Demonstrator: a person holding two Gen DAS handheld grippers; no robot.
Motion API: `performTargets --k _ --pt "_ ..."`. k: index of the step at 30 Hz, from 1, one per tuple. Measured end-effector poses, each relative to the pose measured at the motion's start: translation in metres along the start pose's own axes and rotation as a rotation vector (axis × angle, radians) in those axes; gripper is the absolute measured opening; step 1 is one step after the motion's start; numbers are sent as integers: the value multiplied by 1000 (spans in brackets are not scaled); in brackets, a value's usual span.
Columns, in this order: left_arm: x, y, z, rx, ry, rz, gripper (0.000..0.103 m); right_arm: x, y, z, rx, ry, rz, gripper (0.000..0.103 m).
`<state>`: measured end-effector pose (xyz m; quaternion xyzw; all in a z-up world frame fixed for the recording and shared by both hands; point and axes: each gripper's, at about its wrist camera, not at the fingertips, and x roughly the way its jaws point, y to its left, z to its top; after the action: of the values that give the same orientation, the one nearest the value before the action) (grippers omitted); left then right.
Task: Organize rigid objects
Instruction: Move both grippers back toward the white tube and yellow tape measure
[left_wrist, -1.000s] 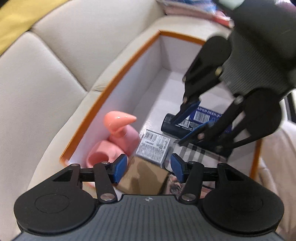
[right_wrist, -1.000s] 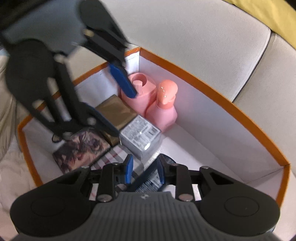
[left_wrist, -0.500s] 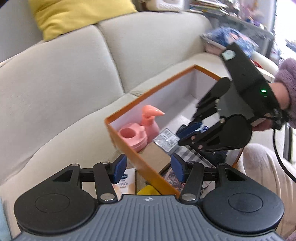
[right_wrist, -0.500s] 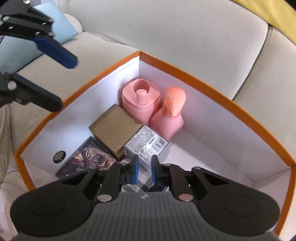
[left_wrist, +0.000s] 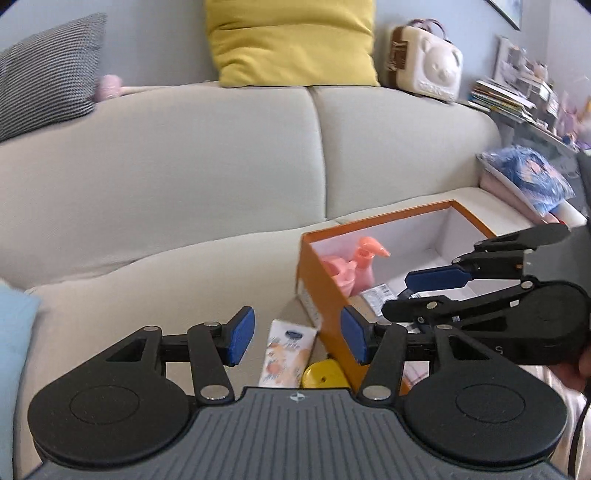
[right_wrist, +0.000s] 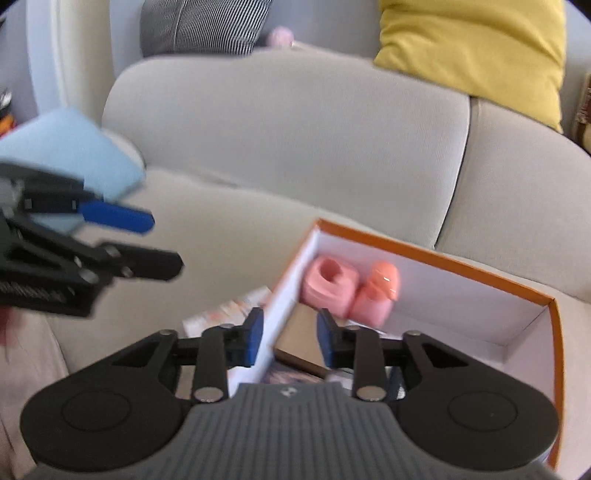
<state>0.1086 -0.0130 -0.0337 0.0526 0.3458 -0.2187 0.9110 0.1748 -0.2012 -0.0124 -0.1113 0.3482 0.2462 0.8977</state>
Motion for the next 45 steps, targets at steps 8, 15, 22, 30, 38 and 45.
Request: performTargets --k 8,15,22,30,38,45 --pt "-16 29 -31 -102 -16 124 63 15 67 -6 126 8 -16 36" --pt "-8 69 -58 -309 67 162 63 52 100 -24 132 113 -45 35" --pt "12 86 -62 -349 134 107 63 78 115 -28 86 206 -68 35" --pt "54 91 -42 -276 252 -118 60 108 129 -31 -146 281 -178 35" --pt "104 84 -22 -123 385 -239 61 127 148 -44 -568 392 -249 39" --pt "142 76 -20 -94 463 -287 61 138 144 -52 -724 434 -291 40"
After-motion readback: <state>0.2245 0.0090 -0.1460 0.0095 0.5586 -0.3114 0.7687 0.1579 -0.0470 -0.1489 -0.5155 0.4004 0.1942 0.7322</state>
